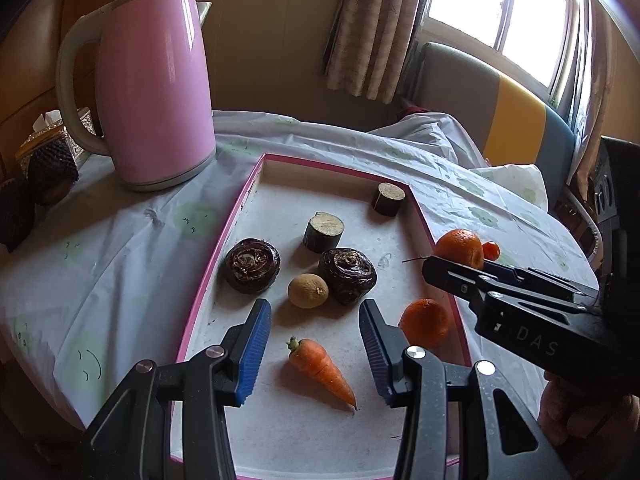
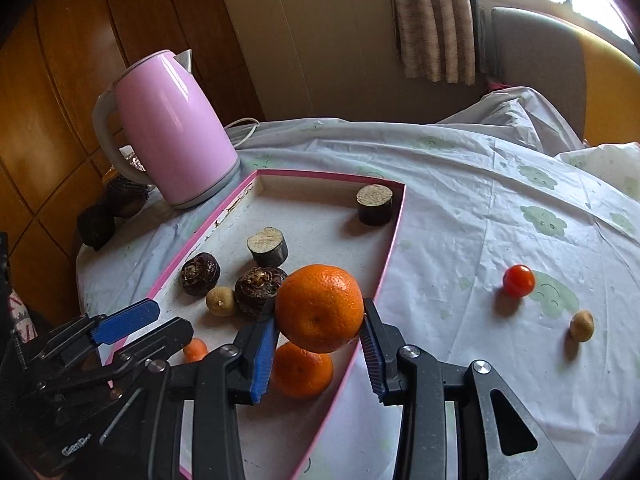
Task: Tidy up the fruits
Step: 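Carry the tangerine into the pink tray and open the right tool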
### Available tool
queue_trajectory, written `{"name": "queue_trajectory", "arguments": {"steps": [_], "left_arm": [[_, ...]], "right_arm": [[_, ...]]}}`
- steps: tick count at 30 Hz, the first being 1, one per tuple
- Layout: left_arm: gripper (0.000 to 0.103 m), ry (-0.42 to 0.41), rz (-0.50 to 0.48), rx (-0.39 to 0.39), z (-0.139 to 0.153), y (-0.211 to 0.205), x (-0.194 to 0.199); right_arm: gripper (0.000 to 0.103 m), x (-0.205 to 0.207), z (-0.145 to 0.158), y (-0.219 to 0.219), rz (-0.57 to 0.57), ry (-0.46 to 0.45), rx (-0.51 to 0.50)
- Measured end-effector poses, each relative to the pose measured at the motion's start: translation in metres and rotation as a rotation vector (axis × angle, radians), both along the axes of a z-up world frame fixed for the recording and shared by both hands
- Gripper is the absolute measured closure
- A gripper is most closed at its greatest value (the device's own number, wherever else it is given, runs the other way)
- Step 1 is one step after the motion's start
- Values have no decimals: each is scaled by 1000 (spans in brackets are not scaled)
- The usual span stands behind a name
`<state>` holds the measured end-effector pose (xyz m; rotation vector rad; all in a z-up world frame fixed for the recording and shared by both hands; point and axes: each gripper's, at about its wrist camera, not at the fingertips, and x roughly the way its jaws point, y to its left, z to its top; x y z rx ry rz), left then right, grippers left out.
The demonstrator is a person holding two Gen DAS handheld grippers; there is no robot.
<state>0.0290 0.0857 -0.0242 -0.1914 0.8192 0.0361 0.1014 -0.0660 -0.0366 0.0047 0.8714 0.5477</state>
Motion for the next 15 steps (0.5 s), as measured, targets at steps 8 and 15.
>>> {"name": "queue_trajectory", "arguments": {"steps": [8,15], "left_arm": [[57,14,17,-9,-4,6,1],[57,21,14,-5,-4,3,1]], "right_arm": [[60,15,-11,15,9,27,-19],[47,11,-12,8,-11,23,6]]}}
